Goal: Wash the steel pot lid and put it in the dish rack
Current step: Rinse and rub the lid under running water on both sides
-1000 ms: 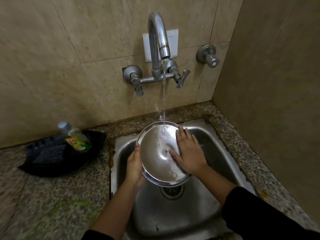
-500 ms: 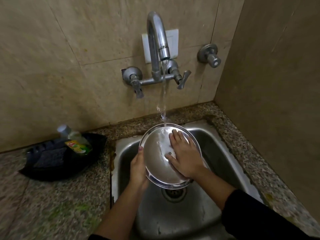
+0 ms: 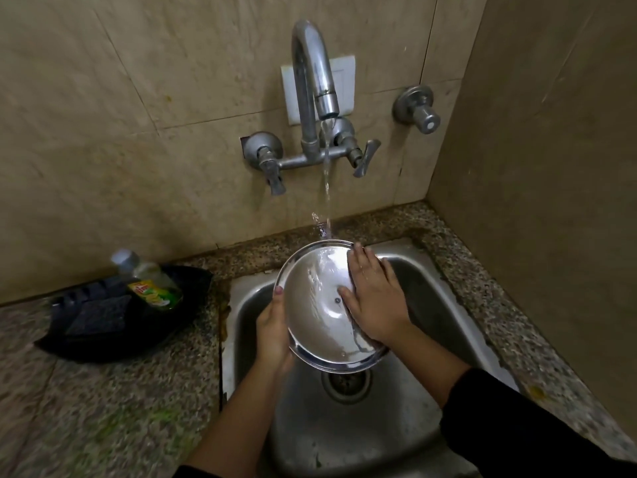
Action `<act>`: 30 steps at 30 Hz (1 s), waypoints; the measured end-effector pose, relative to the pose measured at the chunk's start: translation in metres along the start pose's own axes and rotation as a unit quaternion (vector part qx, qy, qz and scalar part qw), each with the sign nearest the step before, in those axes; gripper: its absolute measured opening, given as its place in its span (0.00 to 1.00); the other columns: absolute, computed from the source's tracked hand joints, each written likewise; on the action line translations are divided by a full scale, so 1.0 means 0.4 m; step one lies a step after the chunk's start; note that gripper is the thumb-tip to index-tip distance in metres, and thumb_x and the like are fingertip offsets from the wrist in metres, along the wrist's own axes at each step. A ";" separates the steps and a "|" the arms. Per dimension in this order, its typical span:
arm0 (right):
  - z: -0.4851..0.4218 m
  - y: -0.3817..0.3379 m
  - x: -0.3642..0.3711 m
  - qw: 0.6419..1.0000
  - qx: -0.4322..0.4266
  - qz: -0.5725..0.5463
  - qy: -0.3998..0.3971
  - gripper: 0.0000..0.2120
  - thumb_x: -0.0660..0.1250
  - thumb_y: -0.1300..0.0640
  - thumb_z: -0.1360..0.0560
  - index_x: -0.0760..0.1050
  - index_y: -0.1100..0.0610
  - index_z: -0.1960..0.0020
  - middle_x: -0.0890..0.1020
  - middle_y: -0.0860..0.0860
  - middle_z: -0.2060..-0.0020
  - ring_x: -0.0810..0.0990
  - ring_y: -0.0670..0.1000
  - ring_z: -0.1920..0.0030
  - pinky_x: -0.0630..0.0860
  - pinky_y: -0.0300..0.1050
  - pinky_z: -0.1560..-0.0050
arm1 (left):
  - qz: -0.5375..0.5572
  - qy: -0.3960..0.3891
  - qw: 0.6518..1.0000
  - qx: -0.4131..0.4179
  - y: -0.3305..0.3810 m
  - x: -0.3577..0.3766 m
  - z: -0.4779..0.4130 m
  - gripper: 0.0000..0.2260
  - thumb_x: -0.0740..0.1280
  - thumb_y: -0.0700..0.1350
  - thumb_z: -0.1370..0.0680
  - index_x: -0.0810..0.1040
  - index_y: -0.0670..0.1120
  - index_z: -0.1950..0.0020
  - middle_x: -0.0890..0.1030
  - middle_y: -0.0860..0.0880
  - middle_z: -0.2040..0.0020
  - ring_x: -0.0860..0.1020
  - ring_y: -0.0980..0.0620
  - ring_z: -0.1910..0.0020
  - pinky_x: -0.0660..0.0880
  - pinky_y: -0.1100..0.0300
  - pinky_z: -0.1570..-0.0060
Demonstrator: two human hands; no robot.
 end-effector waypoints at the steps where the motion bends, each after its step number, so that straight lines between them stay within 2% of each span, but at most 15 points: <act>1: -0.030 -0.019 -0.006 1.000 0.002 -0.015 0.019 0.32 0.46 0.42 0.20 0.45 0.56 0.21 0.48 0.52 0.21 0.46 0.52 0.21 0.49 0.54 0.23 | -0.001 -0.011 1.000 0.003 0.001 0.008 0.006 0.11 0.64 0.50 0.21 0.82 0.45 0.54 0.86 0.49 0.61 0.84 0.52 0.61 0.80 0.57 0.58; 3: -0.084 -0.063 -0.025 0.996 -0.030 -0.068 0.054 0.30 0.50 0.45 0.21 0.54 0.58 0.23 0.59 0.57 0.23 0.54 0.57 0.23 0.52 0.56 0.24 | -0.022 -0.047 0.998 0.020 0.011 0.016 0.011 0.07 0.68 0.45 0.23 0.83 0.44 0.51 0.86 0.46 0.58 0.84 0.50 0.59 0.80 0.57 0.59; 5: -0.128 -0.105 -0.054 0.985 -0.110 -0.102 0.085 0.23 0.53 0.45 0.21 0.71 0.56 0.33 0.76 0.57 0.37 0.69 0.57 0.34 0.62 0.57 0.31 | -0.063 -0.083 0.994 0.044 0.024 0.017 0.006 0.06 0.70 0.39 0.26 0.83 0.43 0.50 0.86 0.44 0.56 0.84 0.47 0.57 0.80 0.55 0.55; 6: -0.143 -0.122 -0.073 0.978 -0.164 -0.092 0.087 0.20 0.53 0.45 0.21 0.76 0.55 0.41 0.79 0.55 0.46 0.74 0.56 0.42 0.66 0.55 0.38 | -0.091 -0.095 0.990 0.059 0.029 0.014 -0.001 0.06 0.70 0.37 0.26 0.83 0.43 0.51 0.86 0.45 0.57 0.84 0.47 0.57 0.80 0.56 0.56; 8: -0.161 -0.140 -0.100 0.955 -0.288 -0.048 0.058 0.18 0.53 0.46 0.21 0.77 0.56 0.50 0.79 0.54 0.55 0.76 0.56 0.52 0.68 0.53 0.48 | -0.145 -0.102 0.980 0.088 0.043 0.010 -0.010 0.07 0.68 0.36 0.26 0.83 0.45 0.56 0.86 0.49 0.61 0.83 0.51 0.61 0.78 0.59 0.60; 10: -0.171 -0.126 -0.115 0.940 -0.336 -0.062 -0.005 0.16 0.56 0.47 0.20 0.76 0.57 0.50 0.79 0.55 0.56 0.76 0.55 0.55 0.70 0.51 0.52 | -0.179 -0.105 0.973 0.101 0.056 0.002 -0.022 0.07 0.68 0.37 0.26 0.84 0.46 0.57 0.86 0.48 0.61 0.82 0.49 0.61 0.78 0.57 0.59; 11: -0.182 -0.099 -0.113 0.947 -0.308 -0.088 -0.035 0.16 0.57 0.47 0.19 0.76 0.58 0.49 0.80 0.55 0.55 0.77 0.54 0.55 0.72 0.50 0.53 | -0.184 -0.106 0.972 0.099 0.064 -0.001 -0.025 0.06 0.69 0.38 0.26 0.84 0.46 0.56 0.86 0.47 0.60 0.83 0.48 0.60 0.79 0.55 0.58; 13: -0.206 -0.028 -0.116 0.969 -0.176 -0.149 -0.089 0.18 0.58 0.45 0.20 0.78 0.58 0.49 0.82 0.55 0.54 0.79 0.53 0.54 0.74 0.49 0.52 | -0.165 -0.103 0.977 0.085 0.083 -0.008 -0.032 0.04 0.70 0.38 0.26 0.84 0.45 0.55 0.86 0.45 0.59 0.84 0.47 0.60 0.80 0.55 0.58; 15: -0.222 0.031 -0.124 0.975 -0.088 -0.185 -0.085 0.21 0.57 0.43 0.20 0.79 0.59 0.53 0.83 0.57 0.58 0.81 0.56 0.56 0.75 0.51 0.53 | -0.124 -0.106 0.984 0.068 0.104 -0.005 -0.039 0.03 0.70 0.37 0.26 0.83 0.42 0.55 0.86 0.44 0.60 0.84 0.47 0.62 0.81 0.55 0.60; 18: -0.233 -0.001 -0.147 0.978 -0.119 -0.163 -0.053 0.19 0.57 0.44 0.20 0.77 0.58 0.53 0.83 0.58 0.57 0.81 0.57 0.55 0.75 0.51 0.54 | -0.124 -0.139 0.981 0.059 0.132 0.025 -0.056 0.05 0.70 0.35 0.27 0.83 0.42 0.55 0.86 0.44 0.60 0.84 0.48 0.62 0.80 0.56 0.59; 21: -0.239 -0.093 -0.168 0.966 -0.245 -0.058 -0.054 0.19 0.58 0.41 0.21 0.75 0.57 0.52 0.81 0.54 0.55 0.79 0.55 0.55 0.72 0.49 0.59 | -0.173 -0.185 0.963 0.092 0.148 0.060 -0.078 0.07 0.69 0.31 0.28 0.82 0.37 0.52 0.83 0.39 0.55 0.81 0.45 0.55 0.76 0.52 0.50; 23: -0.246 -0.095 -0.173 0.958 -0.279 -0.055 -0.041 0.18 0.60 0.42 0.21 0.75 0.57 0.53 0.81 0.53 0.56 0.79 0.55 0.56 0.68 0.46 0.61 | -0.177 -0.199 0.959 0.099 0.150 0.066 -0.086 0.08 0.69 0.32 0.28 0.82 0.36 0.51 0.83 0.37 0.53 0.81 0.44 0.53 0.75 0.51 0.48; 25: -0.252 -0.042 -0.172 0.971 -0.200 -0.129 -0.025 0.17 0.62 0.43 0.22 0.78 0.57 0.55 0.83 0.53 0.58 0.80 0.53 0.58 0.69 0.46 0.60 | -0.144 -0.178 0.969 0.092 0.152 0.052 -0.086 0.07 0.70 0.34 0.28 0.83 0.40 0.52 0.85 0.40 0.55 0.82 0.45 0.56 0.78 0.52 0.51; 28: -0.239 0.023 -0.167 0.956 -0.012 -0.293 0.017 0.20 0.64 0.42 0.23 0.75 0.51 0.69 0.78 0.48 0.73 0.75 0.47 0.70 0.70 0.47 0.64 | -0.099 -0.145 0.982 0.070 0.153 0.023 -0.081 0.05 0.70 0.37 0.27 0.83 0.42 0.52 0.86 0.43 0.57 0.84 0.46 0.60 0.80 0.56 0.61; 30: -0.238 0.005 -0.160 0.965 -0.033 -0.259 0.028 0.21 0.63 0.41 0.24 0.73 0.52 0.69 0.78 0.48 0.73 0.74 0.48 0.70 0.66 0.44 0.65 | -0.114 -0.164 0.979 0.041 0.159 0.022 -0.085 0.06 0.70 0.38 0.26 0.83 0.42 0.50 0.86 0.42 0.55 0.84 0.45 0.57 0.80 0.54 0.57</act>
Point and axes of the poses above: each hand's wrist, its own z-axis away from the middle knuckle, its own x-axis out of the palm, y = z × x, the point moved 1 cm from there along -z, towards the middle knuckle
